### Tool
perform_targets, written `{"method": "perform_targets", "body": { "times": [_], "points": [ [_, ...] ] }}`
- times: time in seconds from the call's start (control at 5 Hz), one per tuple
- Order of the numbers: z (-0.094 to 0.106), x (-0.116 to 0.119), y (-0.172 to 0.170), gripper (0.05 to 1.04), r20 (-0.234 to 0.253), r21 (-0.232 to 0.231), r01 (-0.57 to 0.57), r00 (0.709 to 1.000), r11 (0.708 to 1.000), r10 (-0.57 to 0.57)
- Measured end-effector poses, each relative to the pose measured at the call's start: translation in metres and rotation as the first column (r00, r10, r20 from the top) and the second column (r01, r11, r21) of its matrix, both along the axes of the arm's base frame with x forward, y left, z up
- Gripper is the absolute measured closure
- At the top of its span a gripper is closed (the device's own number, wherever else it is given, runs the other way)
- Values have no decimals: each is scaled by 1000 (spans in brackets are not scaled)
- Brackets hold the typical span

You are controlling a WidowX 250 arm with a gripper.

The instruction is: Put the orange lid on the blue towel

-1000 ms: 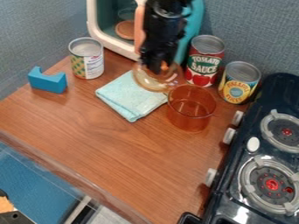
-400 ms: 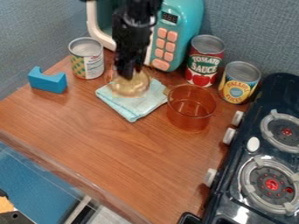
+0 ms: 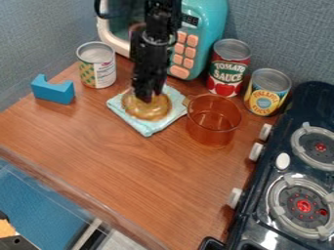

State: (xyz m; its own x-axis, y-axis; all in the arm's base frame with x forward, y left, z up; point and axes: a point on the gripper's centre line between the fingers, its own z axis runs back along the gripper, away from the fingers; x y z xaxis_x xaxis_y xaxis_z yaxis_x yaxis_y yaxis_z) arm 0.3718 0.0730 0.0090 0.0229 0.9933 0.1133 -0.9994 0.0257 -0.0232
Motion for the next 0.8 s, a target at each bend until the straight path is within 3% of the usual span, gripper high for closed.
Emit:
{"method": "perform_targets", "body": {
  "times": [0.2,0.4,0.8],
  "points": [
    [1,1,5,322,-24,-12,-16,1000,1000,15],
    [0,-1,9,88,-16,1,-36,999,999,36],
    [55,-1,9,83,104,60,-10,995,998,4]
  ]
}}
